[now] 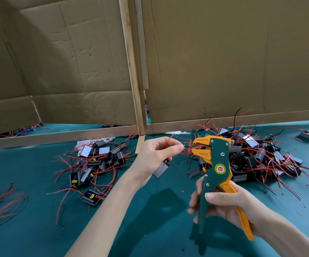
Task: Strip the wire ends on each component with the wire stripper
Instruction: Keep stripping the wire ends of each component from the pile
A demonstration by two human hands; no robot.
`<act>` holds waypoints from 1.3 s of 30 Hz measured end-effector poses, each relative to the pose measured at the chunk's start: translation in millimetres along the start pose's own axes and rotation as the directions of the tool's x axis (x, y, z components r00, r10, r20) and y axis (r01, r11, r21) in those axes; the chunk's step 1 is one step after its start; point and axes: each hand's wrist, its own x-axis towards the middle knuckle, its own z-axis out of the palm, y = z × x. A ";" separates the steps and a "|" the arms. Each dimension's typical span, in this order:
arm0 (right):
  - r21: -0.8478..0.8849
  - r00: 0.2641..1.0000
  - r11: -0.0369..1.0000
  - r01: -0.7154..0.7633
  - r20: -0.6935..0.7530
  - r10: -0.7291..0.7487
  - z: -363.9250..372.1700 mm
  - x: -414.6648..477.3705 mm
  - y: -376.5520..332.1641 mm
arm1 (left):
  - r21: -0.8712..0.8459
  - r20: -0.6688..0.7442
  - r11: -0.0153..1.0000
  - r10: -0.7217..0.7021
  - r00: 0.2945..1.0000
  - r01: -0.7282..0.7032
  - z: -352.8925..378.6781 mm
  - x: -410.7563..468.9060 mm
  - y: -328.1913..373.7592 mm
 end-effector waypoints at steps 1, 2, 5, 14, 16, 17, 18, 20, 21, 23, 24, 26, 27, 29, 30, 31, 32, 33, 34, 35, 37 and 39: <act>-0.001 1.000 1.000 -0.002 0.011 0.002 0.1 0.1 0.1 | 0.008 0.003 1.000 -0.001 1.000 0.001 0.9 -0.7 1.1; -0.002 1.000 1.000 -0.004 0.018 0.004 0.2 0.0 0.5 | 0.018 0.007 1.000 -0.002 1.000 0.002 1.6 -1.2 2.0; 0.006 1.000 1.000 -0.018 0.010 0.018 0.4 0.1 1.9 | 0.043 0.025 0.999 -0.014 1.000 0.013 3.0 -2.0 3.1; -0.021 0.998 0.999 -0.039 -0.047 0.038 3.7 0.8 3.2 | 0.073 0.074 0.996 -0.051 0.996 0.046 2.0 -2.2 4.0; -0.026 0.997 0.999 -0.046 -0.059 0.044 4.7 0.9 4.3 | 0.074 0.075 0.996 -0.062 0.995 0.056 1.0 -1.7 3.3; -0.040 0.997 0.998 -0.046 -0.066 0.044 5.6 0.9 4.7 | 0.071 0.079 0.996 -0.065 0.995 0.060 0.2 -1.5 2.9; -0.052 0.996 0.998 -0.047 -0.075 0.043 6.5 1.2 4.7 | 0.067 0.084 0.996 -0.067 0.994 0.061 -0.8 -1.3 2.8; -0.061 0.993 0.997 -0.057 -0.105 0.051 8.3 1.5 5.5 | 0.062 0.091 0.996 -0.064 0.994 0.059 -2.8 -1.1 2.5; -0.060 0.991 0.996 -0.064 -0.120 0.057 9.4 1.4 5.9 | 0.063 0.092 0.996 -0.062 0.994 0.056 -3.8 -0.8 2.2; -0.050 0.987 0.995 -0.082 -0.145 0.074 11.6 -0.1 6.1 | 0.067 0.094 0.996 -0.063 0.994 0.057 -4.7 -0.3 1.2; -0.045 0.984 0.995 -0.089 -0.159 0.081 12.5 -1.2 6.4 | 0.066 0.095 0.996 -0.066 0.993 0.060 -5.3 -0.1 0.7; -0.040 0.972 0.993 -0.107 -0.216 0.096 13.6 -2.8 7.9 | 0.059 0.101 0.996 -0.071 0.992 0.066 -6.9 0.4 0.2; -0.045 0.962 0.992 -0.119 -0.253 0.104 14.9 -3.1 9.2 | 0.060 0.105 0.996 -0.073 0.992 0.067 -7.9 0.7 0.1; -0.088 0.939 0.986 -0.143 -0.327 0.107 19.6 -3.0 12.3 | 0.086 0.111 0.994 -0.078 0.991 0.069 -9.1 1.3 -1.1; -0.120 0.925 0.980 -0.157 -0.366 0.104 21.8 -2.6 13.9 | 0.109 0.115 0.991 -0.085 0.990 0.072 -9.1 1.6 -2.9; -0.140 0.913 0.976 -0.168 -0.396 0.100 23.6 -1.8 15.2 | 0.133 0.120 0.988 -0.094 0.988 0.077 -8.3 1.6 -5.0; -0.145 0.904 0.974 -0.172 -0.415 0.098 24.4 -1.5 16.1 | 0.154 0.129 0.984 -0.106 0.986 0.086 -7.4 1.3 -7.0; -0.140 0.902 0.975 -0.171 -0.421 0.098 24.2 -1.1 16.5 | 0.170 0.143 0.981 -0.117 0.983 0.093 -6.3 1.4 -9.2; -0.129 0.906 0.978 -0.164 -0.412 0.097 22.6 -0.8 15.9 | 0.177 0.156 0.979 -0.126 0.980 0.098 -5.5 1.5 -11.7; -0.105 0.916 0.982 -0.155 -0.389 0.103 21.6 -0.3 14.3 | 0.169 0.165 0.980 -0.133 0.977 0.105 -5.0 1.6 -14.1; 0.056 0.949 0.993 -0.102 -0.295 0.114 19.5 1.4 11.5 | 0.098 0.155 0.985 -0.155 0.976 0.141 -5.5 2.8 -18.0; 0.189 0.974 0.981 -0.052 -0.207 0.092 15.8 2.9 9.0 | 0.042 0.108 0.984 -0.177 0.978 0.174 -8.2 5.9 -22.4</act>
